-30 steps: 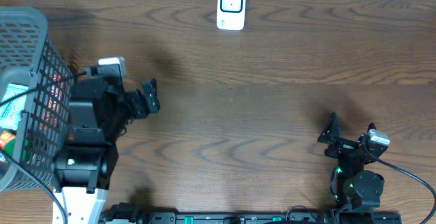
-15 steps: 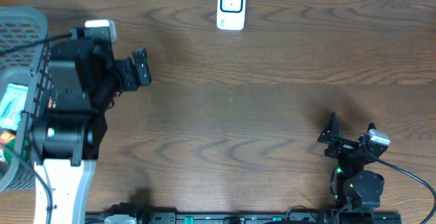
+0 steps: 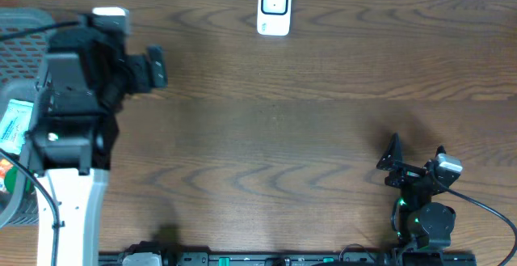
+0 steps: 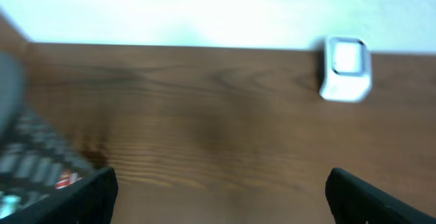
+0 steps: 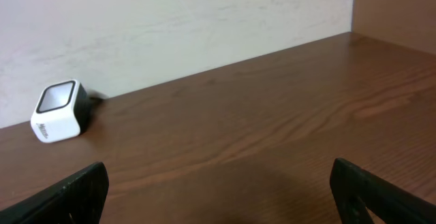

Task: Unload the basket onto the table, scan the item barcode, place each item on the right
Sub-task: 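Move the left gripper over the grey basket and lower inside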

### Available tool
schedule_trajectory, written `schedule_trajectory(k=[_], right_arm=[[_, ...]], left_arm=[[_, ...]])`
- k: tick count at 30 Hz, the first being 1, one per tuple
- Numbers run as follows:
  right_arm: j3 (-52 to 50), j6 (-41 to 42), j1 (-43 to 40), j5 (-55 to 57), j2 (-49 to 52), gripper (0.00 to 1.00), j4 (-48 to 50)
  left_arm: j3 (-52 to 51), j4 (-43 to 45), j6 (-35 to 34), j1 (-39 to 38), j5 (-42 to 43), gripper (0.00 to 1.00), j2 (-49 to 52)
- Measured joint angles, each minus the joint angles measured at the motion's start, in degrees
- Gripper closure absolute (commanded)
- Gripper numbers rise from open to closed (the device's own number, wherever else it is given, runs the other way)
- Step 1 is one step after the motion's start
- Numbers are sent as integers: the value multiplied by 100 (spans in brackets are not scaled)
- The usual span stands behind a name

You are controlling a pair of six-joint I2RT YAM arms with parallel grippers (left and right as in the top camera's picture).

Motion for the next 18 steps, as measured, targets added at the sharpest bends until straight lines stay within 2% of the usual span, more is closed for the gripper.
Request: schedule_trajectory(k=[6,13,18], right_arm=[[0,0,0,2,0,1,-2],[0,0,0,2,0,1,0],[0,0,0,0,0,1,-2]], left_arm=[[420,-17,-564,1145,31,2,424],[426,-105,-1408,2688,98,2,603],[428,-173,-1749,3578,116,2,601]])
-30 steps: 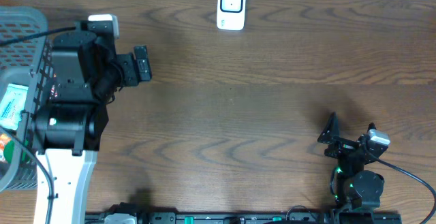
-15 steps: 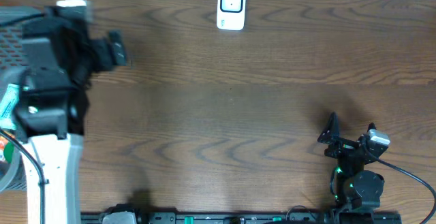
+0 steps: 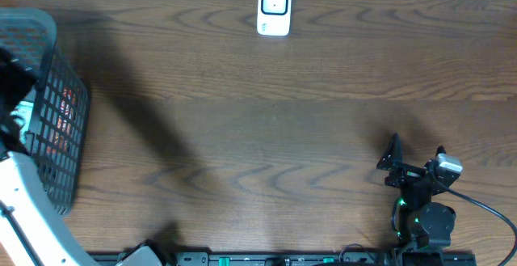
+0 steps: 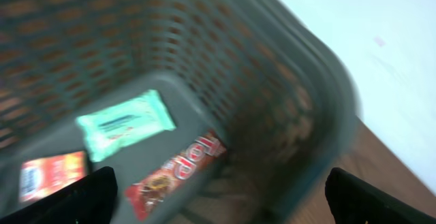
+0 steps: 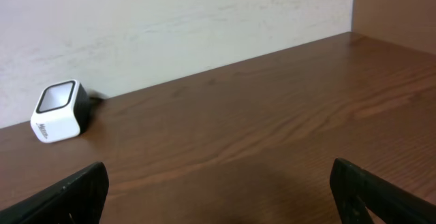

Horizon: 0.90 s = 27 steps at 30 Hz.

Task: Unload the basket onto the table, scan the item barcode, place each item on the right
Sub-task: 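Move the left gripper over the grey basket and lower inside, then grasp the green-lidded jar in the basket with the left gripper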

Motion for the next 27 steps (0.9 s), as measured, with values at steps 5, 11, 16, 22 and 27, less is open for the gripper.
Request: schedule_trajectory(k=[5,11,16,22,27], right_arm=[[0,0,0,0,0,1,2],[0,0,0,2,0,1,2],[0,0,0,2,0,1,2],[0,0,0,2,0,1,2],[0,0,0,0,0,1,0]], left_arm=[[0,-9,-105,490,9,2,-22],[0,-535,-881,992,20,2,-24],[2,-1139,-1447,1340,17,2,107],[7,-1685,-1657,1495,15,2,654],[9,-2006,-1681,1532,-114,2,1246]])
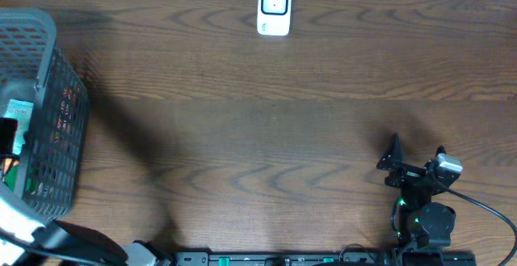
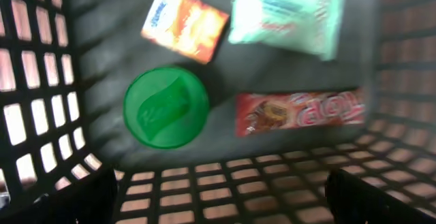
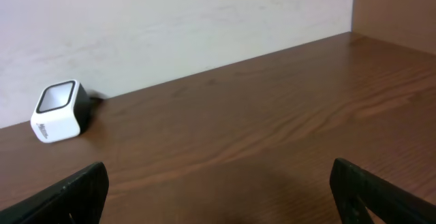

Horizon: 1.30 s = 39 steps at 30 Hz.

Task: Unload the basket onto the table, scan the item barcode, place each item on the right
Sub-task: 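Grasp the green-lidded jar in the basket with the left gripper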

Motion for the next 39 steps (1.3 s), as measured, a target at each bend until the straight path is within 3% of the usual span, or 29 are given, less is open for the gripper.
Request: schedule_trajectory(k=[6,17,39], right_arm=[[0,0,0,2,0,1,2],[0,0,0,2,0,1,2],[0,0,0,0,0,1,2]], left_arm=[[0,-260,-4,0,-153,2,496],[0,-404,-83,0,-1165,2,546],[0,-85,-15,0,-1176,2,1495]])
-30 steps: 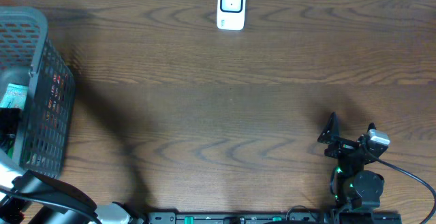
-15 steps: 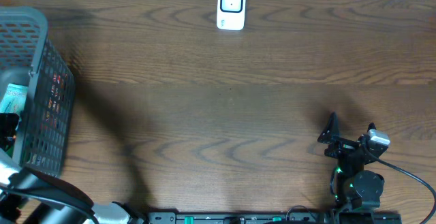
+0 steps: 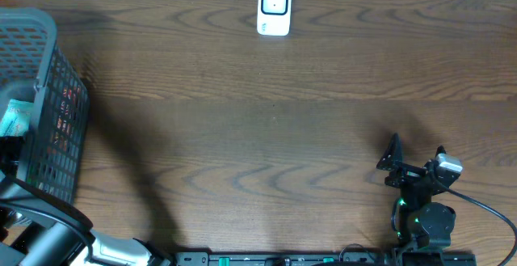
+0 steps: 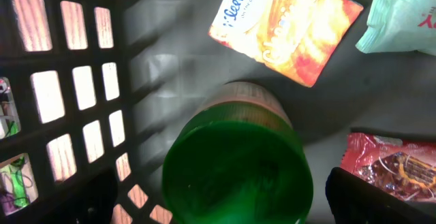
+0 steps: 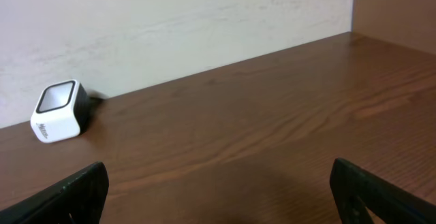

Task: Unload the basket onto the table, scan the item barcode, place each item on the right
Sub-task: 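Grasp the green-lidded jar in the basket with the left gripper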

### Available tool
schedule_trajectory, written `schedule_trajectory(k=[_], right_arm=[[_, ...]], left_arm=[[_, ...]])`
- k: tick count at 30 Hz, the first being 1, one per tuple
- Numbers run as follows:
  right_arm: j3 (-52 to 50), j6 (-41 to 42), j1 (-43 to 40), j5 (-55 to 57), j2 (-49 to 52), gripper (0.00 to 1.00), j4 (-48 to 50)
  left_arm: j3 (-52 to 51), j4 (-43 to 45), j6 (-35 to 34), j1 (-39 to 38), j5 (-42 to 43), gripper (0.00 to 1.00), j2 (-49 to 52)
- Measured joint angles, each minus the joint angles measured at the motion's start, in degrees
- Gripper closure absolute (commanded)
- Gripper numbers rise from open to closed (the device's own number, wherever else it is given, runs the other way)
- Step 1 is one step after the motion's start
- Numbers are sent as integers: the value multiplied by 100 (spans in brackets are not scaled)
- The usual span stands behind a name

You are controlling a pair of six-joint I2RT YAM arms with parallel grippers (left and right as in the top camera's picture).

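Observation:
My left gripper [image 4: 221, 207] is down inside the grey mesh basket [image 3: 50, 96], open, with its fingers [image 4: 102, 198] on either side of a round green-lidded can [image 4: 237, 169] close below. An orange tissue packet [image 4: 286, 30], a mint-green packet [image 4: 403, 13] and a red snack bar [image 4: 388, 166] lie on the basket floor around it. The white barcode scanner [image 3: 275, 9] stands at the table's far edge, also in the right wrist view as the scanner [image 5: 60, 112]. My right gripper [image 3: 417, 151] rests open at the near right, nothing between its fingers [image 5: 78, 191].
The basket's lattice wall [image 4: 75, 94] rises close on the left of the can. A pale wall [image 5: 170, 26] runs behind the scanner. Bare brown table top [image 3: 266, 137] lies between basket, scanner and right arm.
The left gripper has dropped lower in the basket. The green lid, small among the other items before, now fills the space between the open fingers. The right arm has not moved.
The left gripper was over the table beside the basket, facing the scanner. Then it was at the basket's rim, looking in at the packets. Then it looked straight down on the can, bar and packets, and now sits low over the green-lidded can. The right arm stayed still.

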Motion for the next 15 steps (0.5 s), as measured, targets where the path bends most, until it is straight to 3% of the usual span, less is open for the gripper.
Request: schedule_trajectory(k=[15], right_arm=[[0,0,0,0,0,1,-2]], left_arm=[[-538,800,7,0,188,2,118]])
